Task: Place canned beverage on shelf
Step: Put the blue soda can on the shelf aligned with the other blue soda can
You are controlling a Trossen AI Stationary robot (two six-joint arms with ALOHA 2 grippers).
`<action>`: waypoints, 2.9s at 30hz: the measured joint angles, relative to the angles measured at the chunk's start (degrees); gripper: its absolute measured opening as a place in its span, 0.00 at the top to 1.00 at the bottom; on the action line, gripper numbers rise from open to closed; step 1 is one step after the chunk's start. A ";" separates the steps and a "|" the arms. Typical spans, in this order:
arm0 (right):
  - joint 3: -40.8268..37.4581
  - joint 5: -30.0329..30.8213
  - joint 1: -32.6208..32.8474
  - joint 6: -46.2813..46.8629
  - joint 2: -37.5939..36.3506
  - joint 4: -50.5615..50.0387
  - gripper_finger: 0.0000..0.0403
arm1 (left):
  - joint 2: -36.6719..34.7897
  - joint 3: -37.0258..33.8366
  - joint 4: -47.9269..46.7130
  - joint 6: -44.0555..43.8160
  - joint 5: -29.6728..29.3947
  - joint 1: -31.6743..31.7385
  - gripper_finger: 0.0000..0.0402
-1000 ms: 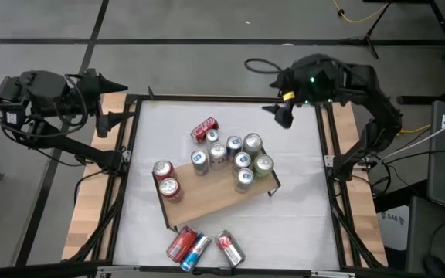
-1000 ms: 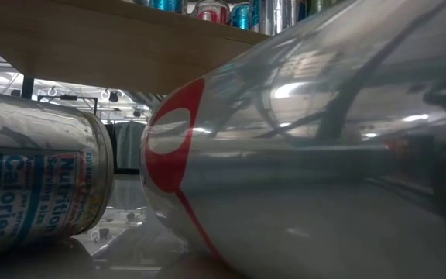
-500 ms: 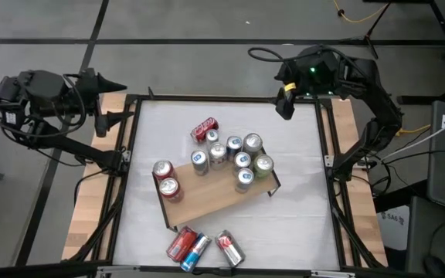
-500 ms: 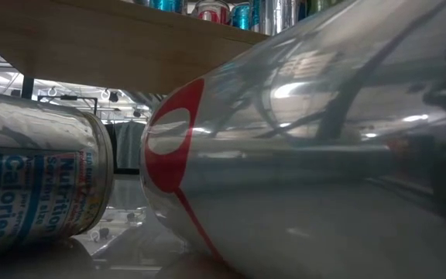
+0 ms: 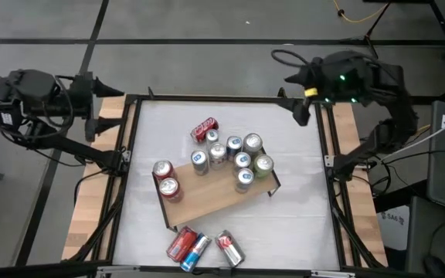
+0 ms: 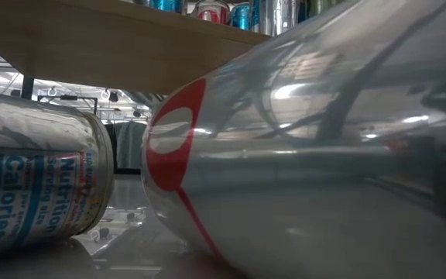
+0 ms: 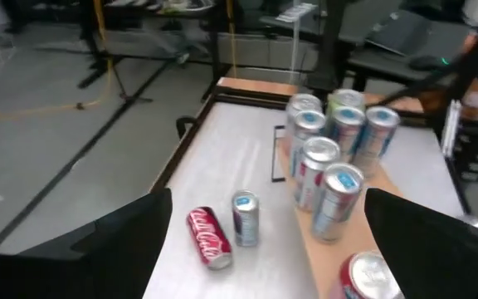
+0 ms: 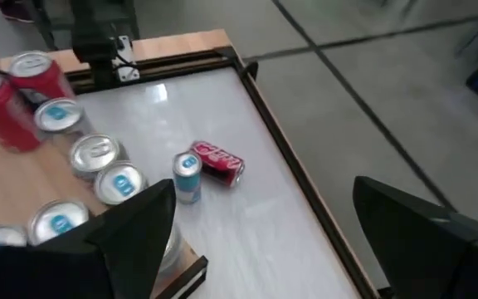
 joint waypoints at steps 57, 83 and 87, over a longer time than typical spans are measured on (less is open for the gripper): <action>-3.43 -7.25 -0.45 18.51 21.26 39.23 0.12 | 15.61 0.00 8.18 28.67 4.69 12.77 0.02; -0.37 -8.74 -0.45 10.82 16.90 11.26 0.12 | 47.69 -0.03 11.22 41.01 38.78 32.79 0.02; -0.39 -8.59 -0.45 10.84 15.94 8.92 0.12 | 48.65 -0.04 11.07 41.45 39.17 32.79 0.02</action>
